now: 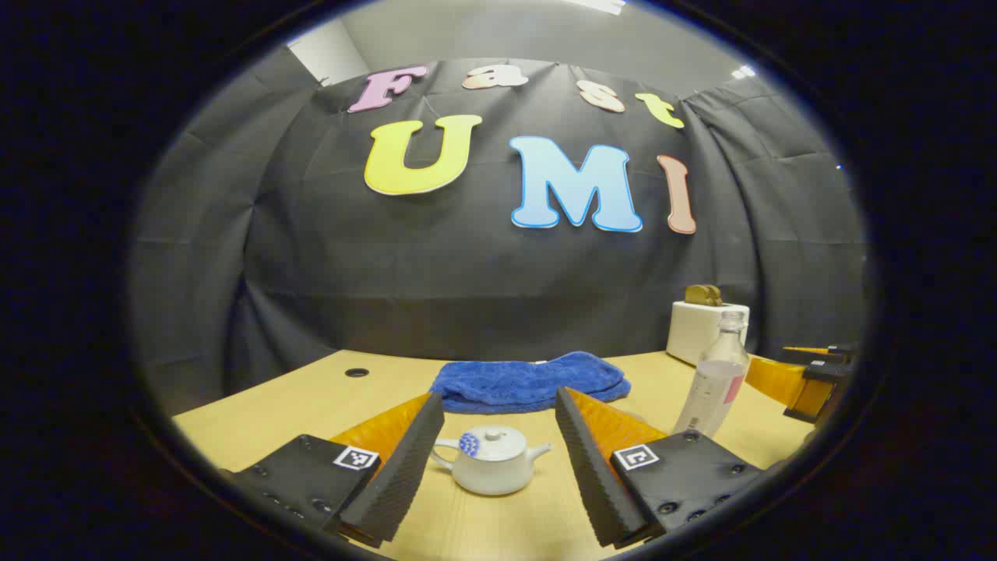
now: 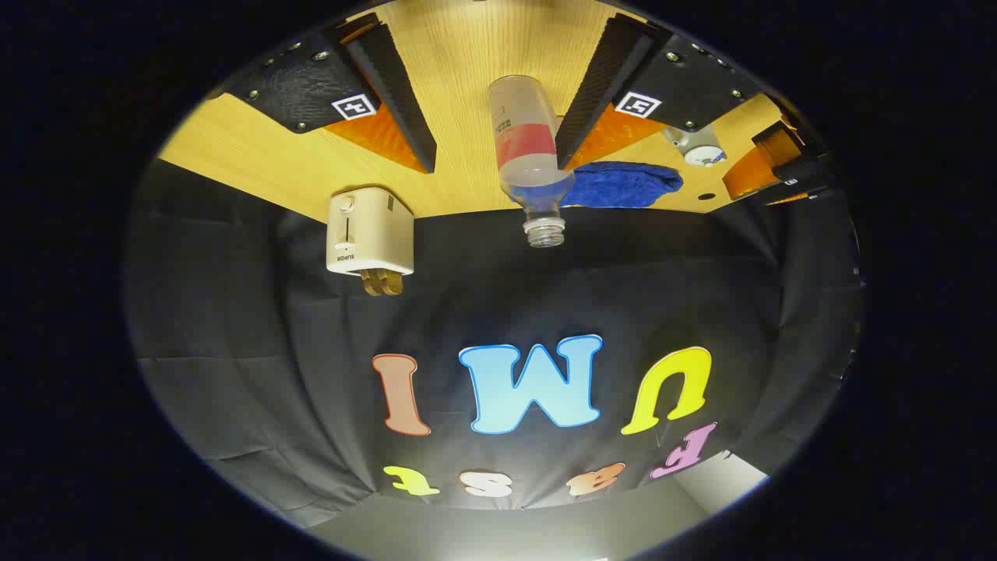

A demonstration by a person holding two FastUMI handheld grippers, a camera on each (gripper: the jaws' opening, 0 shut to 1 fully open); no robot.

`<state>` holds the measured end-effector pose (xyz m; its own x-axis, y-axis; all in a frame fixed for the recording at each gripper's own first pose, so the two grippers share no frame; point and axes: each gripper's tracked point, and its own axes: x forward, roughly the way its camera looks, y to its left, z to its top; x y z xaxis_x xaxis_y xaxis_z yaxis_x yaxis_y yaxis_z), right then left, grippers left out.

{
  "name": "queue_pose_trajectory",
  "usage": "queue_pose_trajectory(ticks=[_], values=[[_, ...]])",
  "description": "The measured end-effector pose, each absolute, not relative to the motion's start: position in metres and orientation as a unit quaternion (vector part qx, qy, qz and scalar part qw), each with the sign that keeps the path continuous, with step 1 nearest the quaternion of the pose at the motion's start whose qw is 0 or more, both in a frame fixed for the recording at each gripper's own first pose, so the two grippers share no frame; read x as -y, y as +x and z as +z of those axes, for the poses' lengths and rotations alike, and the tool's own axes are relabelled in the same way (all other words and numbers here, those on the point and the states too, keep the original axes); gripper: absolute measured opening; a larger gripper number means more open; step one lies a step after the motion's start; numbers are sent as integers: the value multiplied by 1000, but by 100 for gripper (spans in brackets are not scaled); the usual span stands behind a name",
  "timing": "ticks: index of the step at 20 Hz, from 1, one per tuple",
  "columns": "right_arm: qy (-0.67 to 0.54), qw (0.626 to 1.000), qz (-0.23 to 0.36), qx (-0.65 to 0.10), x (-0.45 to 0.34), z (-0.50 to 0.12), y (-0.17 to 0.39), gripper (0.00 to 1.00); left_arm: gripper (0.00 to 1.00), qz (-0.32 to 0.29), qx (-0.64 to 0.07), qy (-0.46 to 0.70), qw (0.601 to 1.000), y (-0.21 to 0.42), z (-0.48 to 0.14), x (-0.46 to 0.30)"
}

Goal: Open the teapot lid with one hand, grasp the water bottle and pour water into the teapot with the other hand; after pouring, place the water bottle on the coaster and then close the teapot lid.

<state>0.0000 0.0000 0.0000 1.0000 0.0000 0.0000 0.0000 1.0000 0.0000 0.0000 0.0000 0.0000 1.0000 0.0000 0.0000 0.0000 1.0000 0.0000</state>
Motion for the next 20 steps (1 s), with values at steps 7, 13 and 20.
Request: queue_pose_trajectory(ticks=[7, 13, 20], values=[[-16, 1000, 0, 8, 1, 10, 4, 95, 92, -11, -9, 1, 1000, -1, -3, 9], [-24, 1000, 4, -6, -2, 6, 1, 95, 92, -15, -32, -3, 999, 0, -16, 10], [-41, 999, 20, 0, -16, 18, -25, 96, 92, -12, -44, -1, 999, -17, -13, 4]])
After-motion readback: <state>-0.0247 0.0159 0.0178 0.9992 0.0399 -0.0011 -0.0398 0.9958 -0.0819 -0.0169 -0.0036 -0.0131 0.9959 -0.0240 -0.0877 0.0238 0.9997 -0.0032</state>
